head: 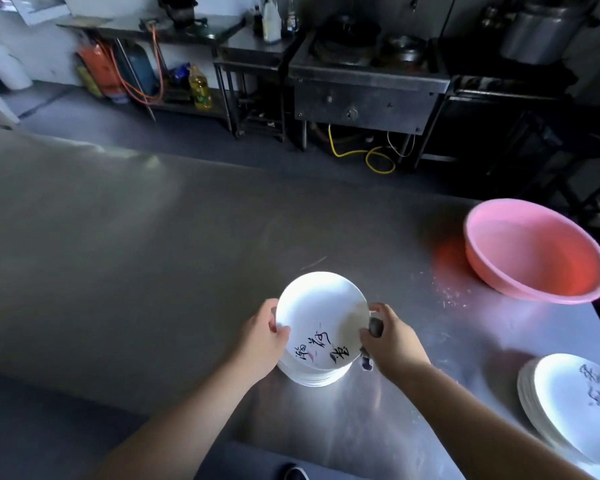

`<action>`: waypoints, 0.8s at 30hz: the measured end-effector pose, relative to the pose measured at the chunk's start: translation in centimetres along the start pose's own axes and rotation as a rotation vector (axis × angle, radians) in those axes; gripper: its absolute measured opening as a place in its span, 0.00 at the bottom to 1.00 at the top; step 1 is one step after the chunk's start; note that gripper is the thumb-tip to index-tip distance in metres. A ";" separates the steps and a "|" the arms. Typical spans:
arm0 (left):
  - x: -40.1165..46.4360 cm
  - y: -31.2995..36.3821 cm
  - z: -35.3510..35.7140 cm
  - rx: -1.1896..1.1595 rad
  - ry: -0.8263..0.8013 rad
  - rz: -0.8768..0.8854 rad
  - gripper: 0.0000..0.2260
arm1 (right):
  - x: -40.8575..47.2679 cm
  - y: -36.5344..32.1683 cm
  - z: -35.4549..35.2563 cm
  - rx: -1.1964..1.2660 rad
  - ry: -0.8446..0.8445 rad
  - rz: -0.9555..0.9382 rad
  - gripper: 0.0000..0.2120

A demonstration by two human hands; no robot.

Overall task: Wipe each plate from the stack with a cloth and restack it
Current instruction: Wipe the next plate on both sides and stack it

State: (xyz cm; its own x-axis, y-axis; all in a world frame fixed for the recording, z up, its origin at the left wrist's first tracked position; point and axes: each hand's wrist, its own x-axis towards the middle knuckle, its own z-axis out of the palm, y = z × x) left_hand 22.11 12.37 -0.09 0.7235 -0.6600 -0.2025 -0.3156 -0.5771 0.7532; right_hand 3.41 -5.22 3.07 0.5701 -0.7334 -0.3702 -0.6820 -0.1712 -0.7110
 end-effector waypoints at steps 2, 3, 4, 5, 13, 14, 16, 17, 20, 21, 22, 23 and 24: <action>-0.5 1.0 0.5 -0.074 -0.047 0.009 0.22 | -1.0 0.5 -1.0 0.041 0.025 -0.012 0.16; -0.8 1.6 0.8 -0.099 -0.070 0.015 0.25 | -1.5 0.9 -1.7 0.052 0.036 -0.011 0.16; -1.2 2.2 1.3 -0.103 -0.091 0.018 0.28 | -1.9 1.4 -2.3 0.058 0.048 -0.007 0.16; -1.6 2.8 2.0 -0.098 -0.114 0.019 0.29 | -2.3 2.1 -3.0 0.058 0.059 0.002 0.16; -5.5 6.1 10.0 -0.107 -0.284 0.014 0.28 | -4.8 10.6 -7.6 -0.077 0.104 0.158 0.15; -6.0 6.2 11.4 -0.082 -0.298 0.016 0.26 | -5.0 11.9 -8.0 -0.082 0.097 0.182 0.16; -6.8 6.1 13.8 -0.054 -0.354 0.005 0.26 | -5.4 14.2 -8.5 -0.082 0.077 0.229 0.17; -7.1 6.1 14.8 -0.052 -0.392 -0.009 0.26 | -5.6 15.2 -8.6 -0.083 0.069 0.256 0.18; -7.1 5.4 17.9 0.002 -0.465 -0.039 0.27 | -5.8 17.7 -8.9 -0.130 0.049 0.308 0.18; -7.0 5.0 18.9 0.006 -0.468 -0.050 0.28 | -5.7 18.3 -9.0 -0.144 0.045 0.318 0.18; -7.0 4.9 19.6 0.010 -0.466 -0.060 0.28 | -5.6 18.8 -9.0 -0.146 0.042 0.325 0.17; -6.9 4.9 20.2 0.022 -0.461 -0.067 0.28 | -5.4 19.2 -9.1 -0.149 0.045 0.330 0.17; -6.9 5.0 20.6 0.048 -0.456 -0.070 0.27 | -5.2 19.5 -9.1 -0.157 0.049 0.327 0.17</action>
State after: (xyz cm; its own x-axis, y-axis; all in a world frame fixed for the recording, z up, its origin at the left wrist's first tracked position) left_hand 2.84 4.10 -7.81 0.4033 -0.7568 -0.5144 -0.3112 -0.6421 0.7006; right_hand -17.05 -10.72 -3.46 0.2908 -0.7959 -0.5310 -0.8887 -0.0191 -0.4580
